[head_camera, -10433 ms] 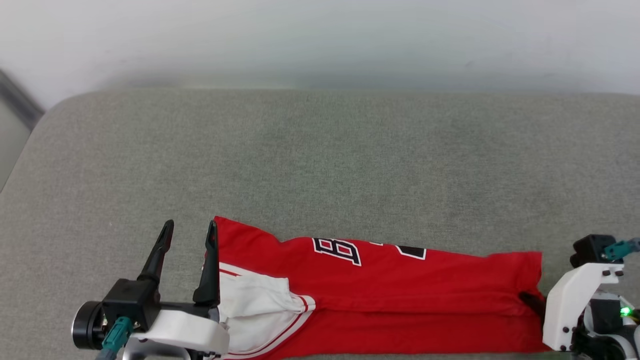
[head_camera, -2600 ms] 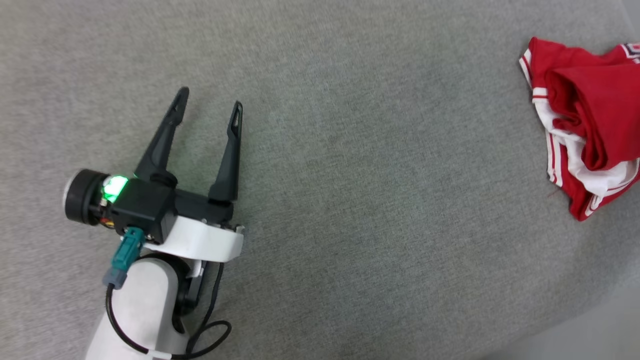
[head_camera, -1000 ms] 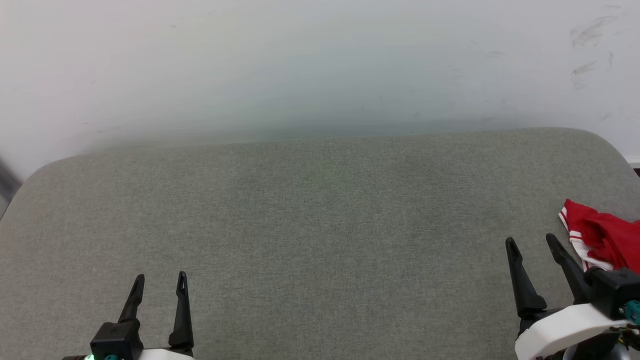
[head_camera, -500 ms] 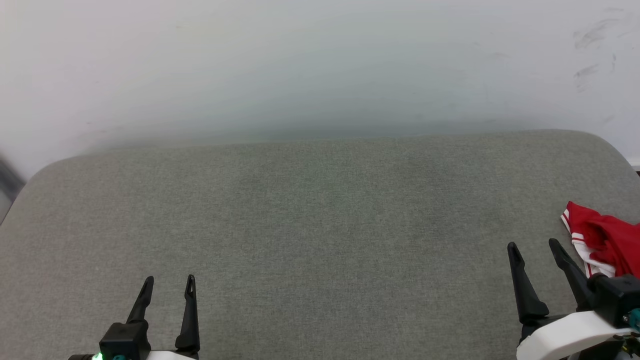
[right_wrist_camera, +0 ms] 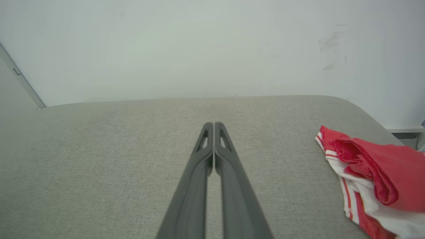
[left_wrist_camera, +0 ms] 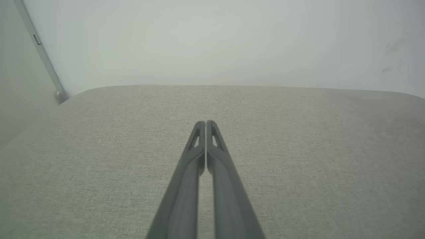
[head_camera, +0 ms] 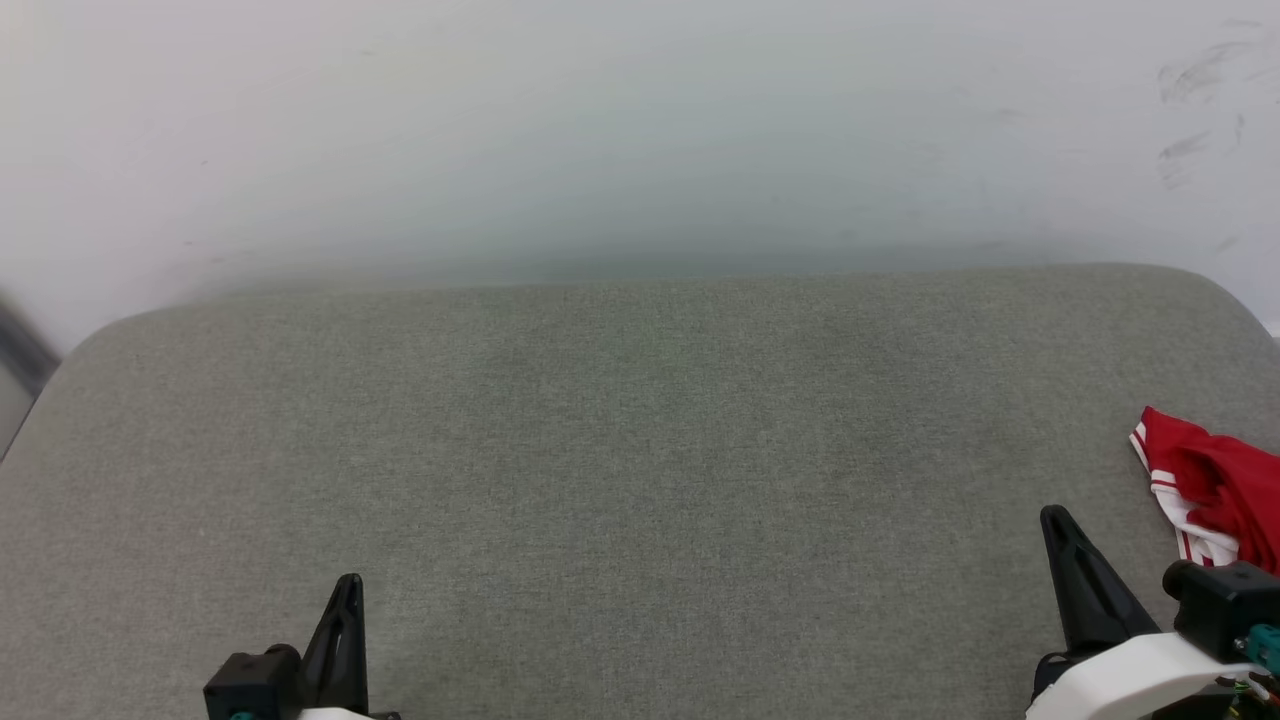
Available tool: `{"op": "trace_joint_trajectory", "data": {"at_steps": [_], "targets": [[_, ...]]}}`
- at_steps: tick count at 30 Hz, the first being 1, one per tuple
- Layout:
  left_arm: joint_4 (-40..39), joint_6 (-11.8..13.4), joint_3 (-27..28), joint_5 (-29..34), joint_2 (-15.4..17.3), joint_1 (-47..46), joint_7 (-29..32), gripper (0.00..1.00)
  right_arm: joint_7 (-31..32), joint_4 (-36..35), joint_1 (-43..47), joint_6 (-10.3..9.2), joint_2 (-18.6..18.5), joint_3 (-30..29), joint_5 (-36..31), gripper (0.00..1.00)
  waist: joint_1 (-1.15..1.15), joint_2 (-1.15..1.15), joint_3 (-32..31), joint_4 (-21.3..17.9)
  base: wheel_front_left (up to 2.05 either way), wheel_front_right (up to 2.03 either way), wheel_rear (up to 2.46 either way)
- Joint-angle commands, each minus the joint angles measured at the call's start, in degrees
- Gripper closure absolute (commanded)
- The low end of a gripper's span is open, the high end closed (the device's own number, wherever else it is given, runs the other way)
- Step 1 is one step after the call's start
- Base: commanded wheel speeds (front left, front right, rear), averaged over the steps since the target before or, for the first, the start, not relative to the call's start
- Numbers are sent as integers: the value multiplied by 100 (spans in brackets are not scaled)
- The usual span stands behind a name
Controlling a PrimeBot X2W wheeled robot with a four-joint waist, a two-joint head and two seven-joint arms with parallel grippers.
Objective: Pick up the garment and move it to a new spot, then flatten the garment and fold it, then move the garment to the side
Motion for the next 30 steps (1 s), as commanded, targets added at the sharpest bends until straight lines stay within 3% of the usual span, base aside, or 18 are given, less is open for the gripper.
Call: {"op": "trace_joint_trajectory", "data": {"at_steps": [1,30], "targets": [[-47,-46,84,-266,8,-147,67,100,-3,-17,-93,0,1,-12,299,100,0,0,5,-1,0,0,0],[186,-425,455,-3035,-233,-570,784,100,45,783,-569,-1,13,-133,3185,100,0,0,75,2,0,0,0]]}}
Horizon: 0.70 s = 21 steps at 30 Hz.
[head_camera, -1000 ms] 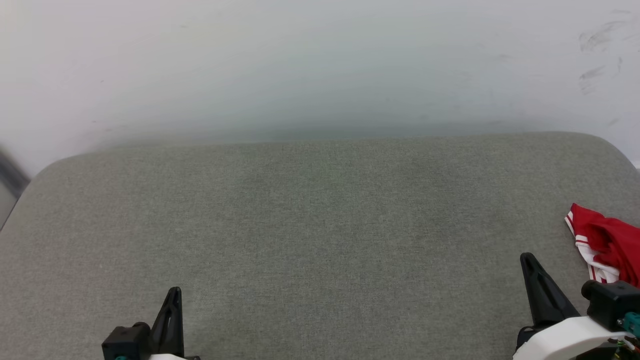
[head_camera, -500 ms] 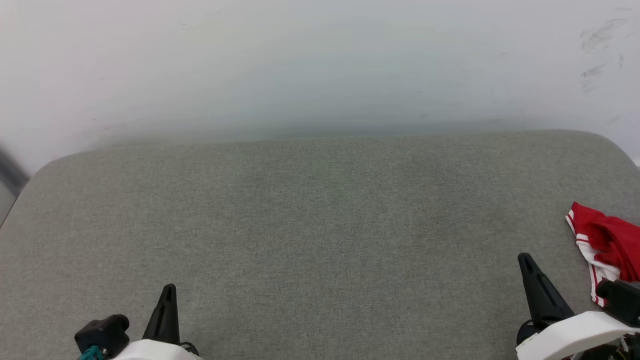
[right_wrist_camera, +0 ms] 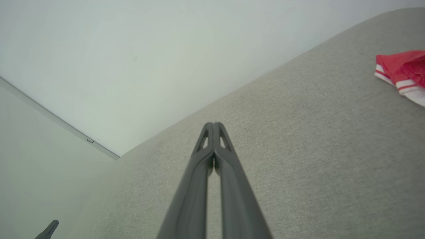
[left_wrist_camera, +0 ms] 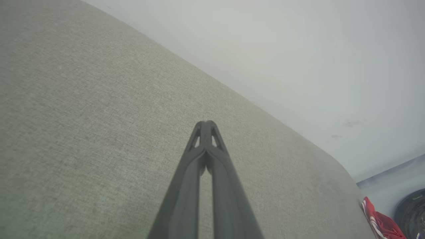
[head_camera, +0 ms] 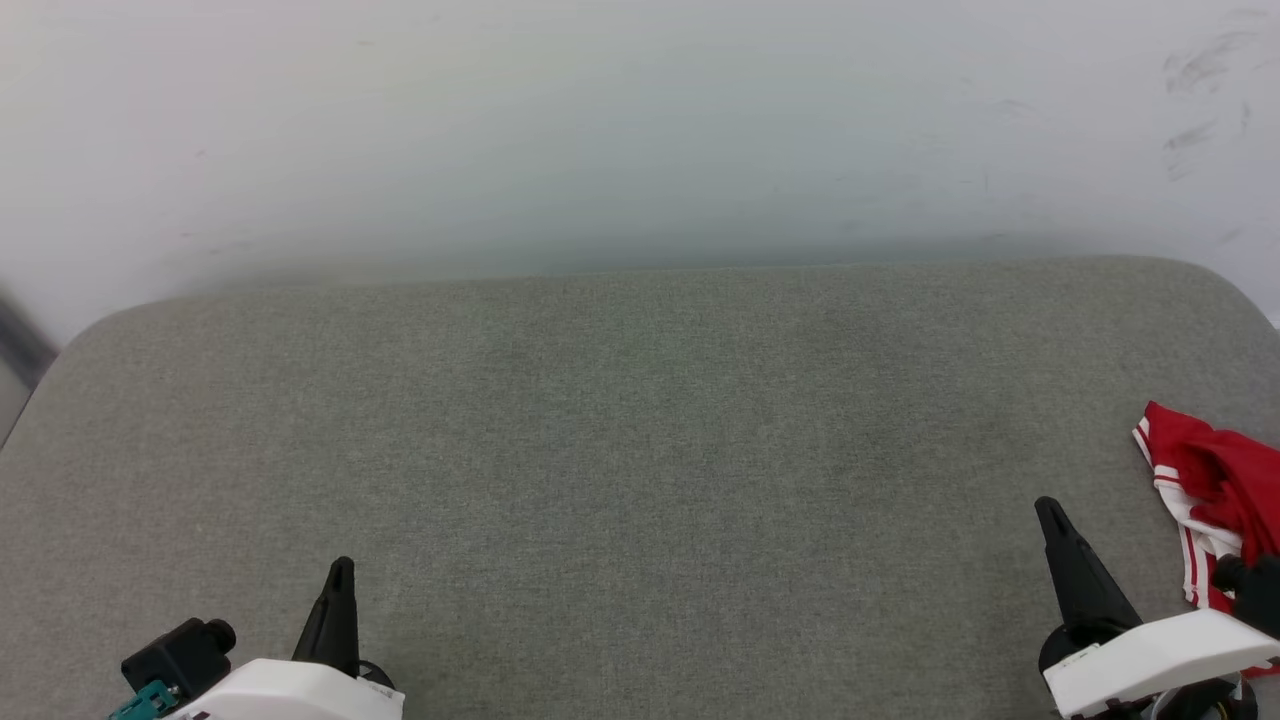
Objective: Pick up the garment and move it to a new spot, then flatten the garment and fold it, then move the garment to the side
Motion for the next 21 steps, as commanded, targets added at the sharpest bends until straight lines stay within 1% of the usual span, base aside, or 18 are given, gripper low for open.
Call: {"op": "trace_joint_trajectory", "data": {"at_steps": [1,21], "targets": [[-42,-45,66,-229,10,-202,57,100,-3,-7,-203,0,10,-21,249,100,0,0,4,0,0,0,0],[94,-245,268,-1665,-121,-427,440,100,24,416,-439,0,21,-85,1749,100,0,0,53,2,0,0,0]]}}
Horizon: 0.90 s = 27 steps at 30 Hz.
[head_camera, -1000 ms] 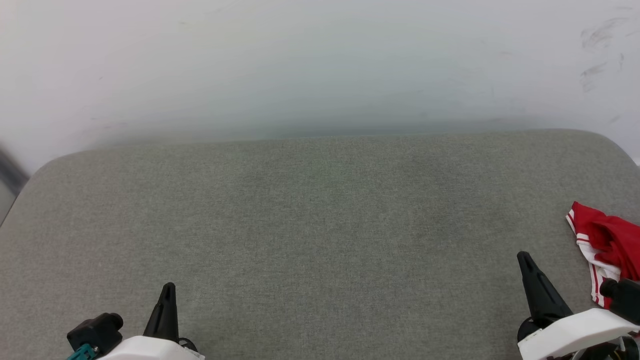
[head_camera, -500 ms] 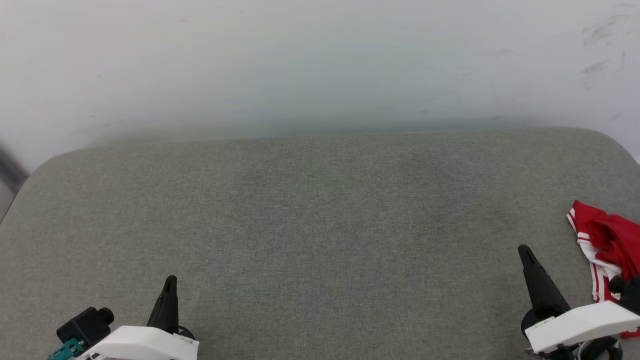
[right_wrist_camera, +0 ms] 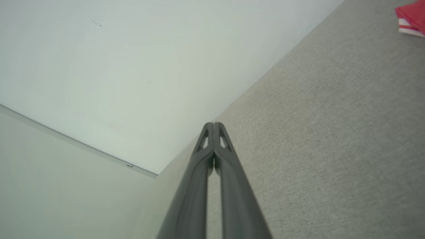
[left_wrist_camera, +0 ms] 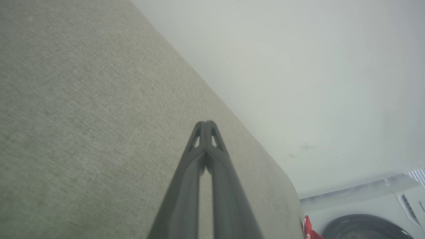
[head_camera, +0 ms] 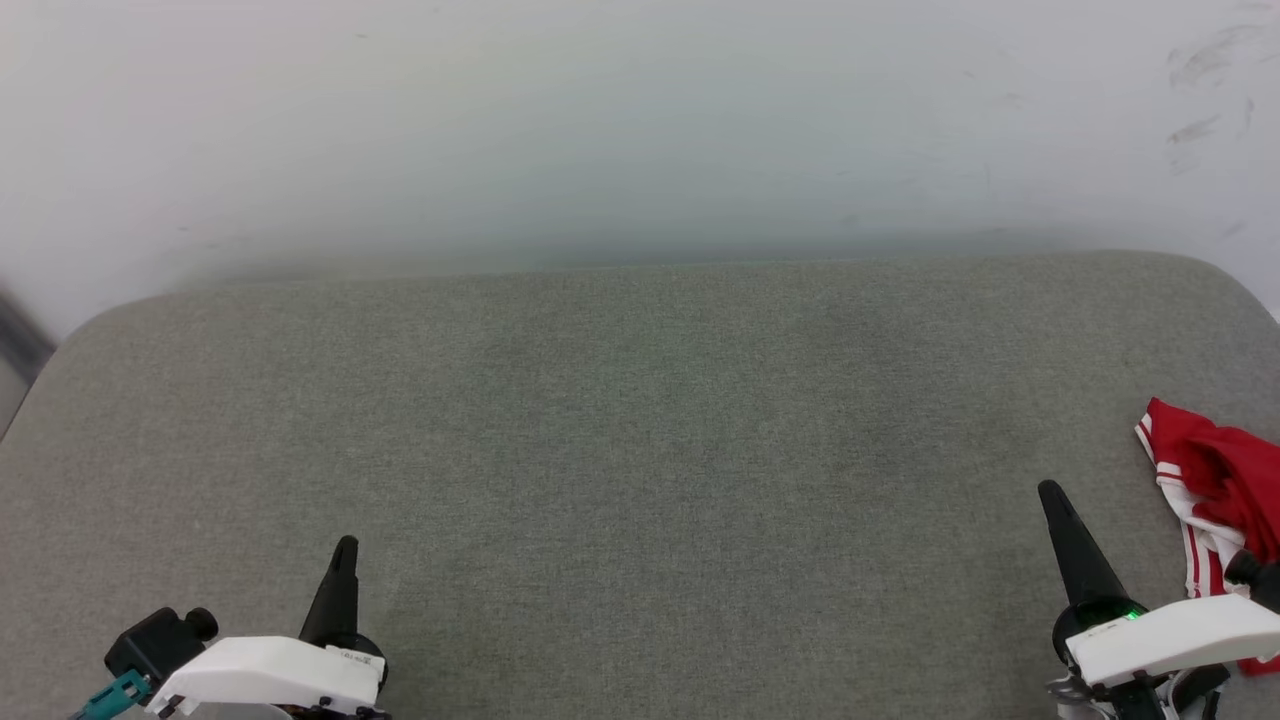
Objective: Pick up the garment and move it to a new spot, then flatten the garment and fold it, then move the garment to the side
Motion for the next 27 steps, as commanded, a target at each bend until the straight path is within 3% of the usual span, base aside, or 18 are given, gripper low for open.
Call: {"op": "trace_joint_trajectory", "data": {"at_steps": [1,27], "targets": [[-36,-48,53,-212,-5,-169,53,100,7,11,-163,0,16,-19,230,100,0,0,5,0,0,0,0],[107,-251,254,-1646,-140,-391,435,100,35,435,-401,-1,27,-85,1720,100,0,0,65,3,0,0,0]]}}
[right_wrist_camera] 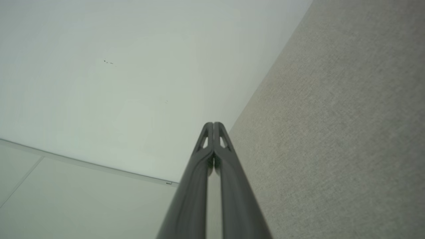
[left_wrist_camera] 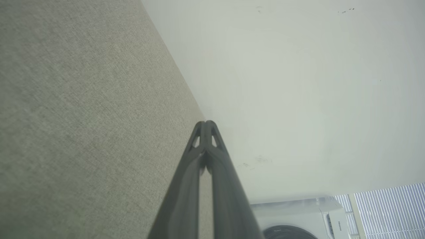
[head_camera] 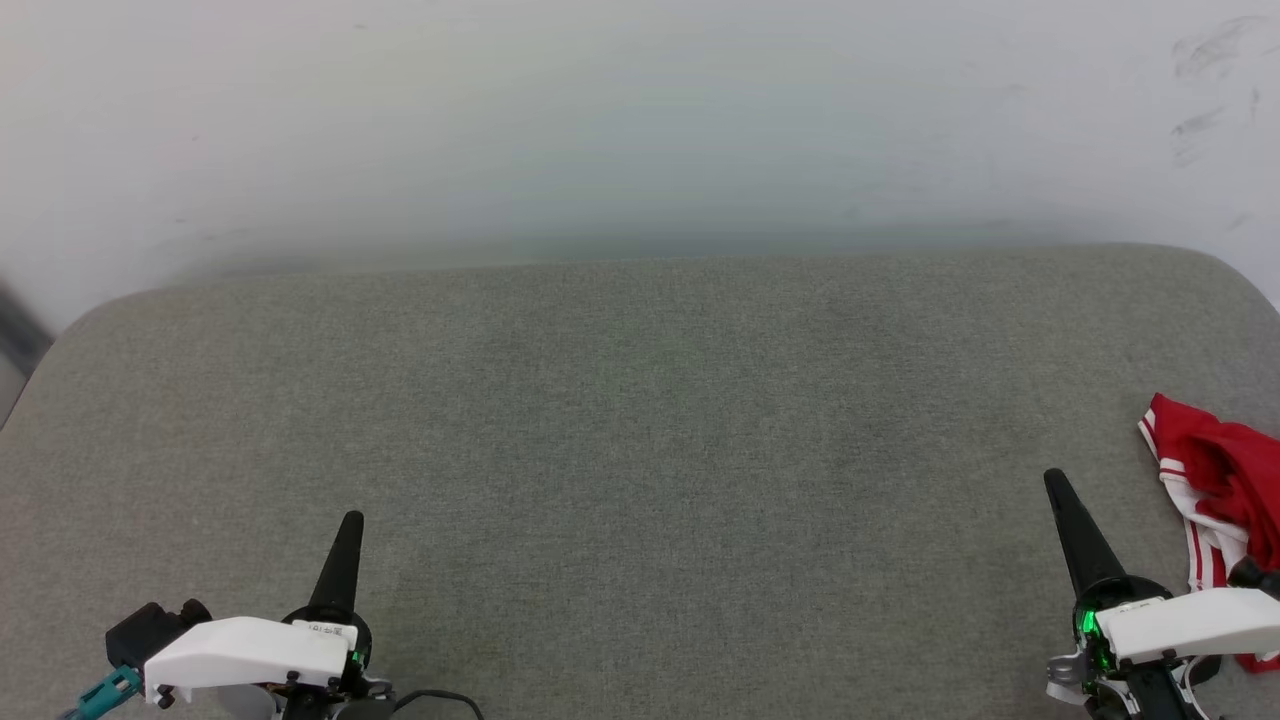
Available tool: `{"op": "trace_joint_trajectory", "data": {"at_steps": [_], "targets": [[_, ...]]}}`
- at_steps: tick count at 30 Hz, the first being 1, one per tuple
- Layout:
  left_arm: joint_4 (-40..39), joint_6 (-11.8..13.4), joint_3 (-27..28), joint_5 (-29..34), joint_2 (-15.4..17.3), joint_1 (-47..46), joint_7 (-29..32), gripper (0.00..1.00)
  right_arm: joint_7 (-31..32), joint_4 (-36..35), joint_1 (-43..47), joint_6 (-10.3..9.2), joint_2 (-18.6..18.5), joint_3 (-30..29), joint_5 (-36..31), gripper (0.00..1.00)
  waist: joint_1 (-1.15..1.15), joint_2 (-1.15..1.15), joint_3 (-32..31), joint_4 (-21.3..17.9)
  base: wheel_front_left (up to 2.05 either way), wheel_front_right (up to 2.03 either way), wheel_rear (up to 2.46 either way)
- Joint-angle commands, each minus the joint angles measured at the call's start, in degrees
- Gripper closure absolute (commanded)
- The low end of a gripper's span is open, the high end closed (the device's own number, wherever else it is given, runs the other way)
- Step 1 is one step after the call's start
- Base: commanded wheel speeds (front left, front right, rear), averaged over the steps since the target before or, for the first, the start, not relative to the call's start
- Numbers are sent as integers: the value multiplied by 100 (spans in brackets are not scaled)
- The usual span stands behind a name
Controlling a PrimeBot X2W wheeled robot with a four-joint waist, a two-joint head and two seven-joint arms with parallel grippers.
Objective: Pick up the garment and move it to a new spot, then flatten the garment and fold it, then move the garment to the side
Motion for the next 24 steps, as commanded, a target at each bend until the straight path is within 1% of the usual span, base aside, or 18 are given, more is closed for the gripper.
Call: {"op": "trace_joint_trajectory", "data": {"at_steps": [1,24], "targets": [[-17,-58,28,-127,-18,-120,37,100,4,7,-135,-1,16,-15,145,100,0,0,3,0,0,0,0],[95,-209,182,-1238,-112,-296,334,100,25,341,-309,-1,27,-67,1298,100,0,0,61,3,0,0,0]]}}
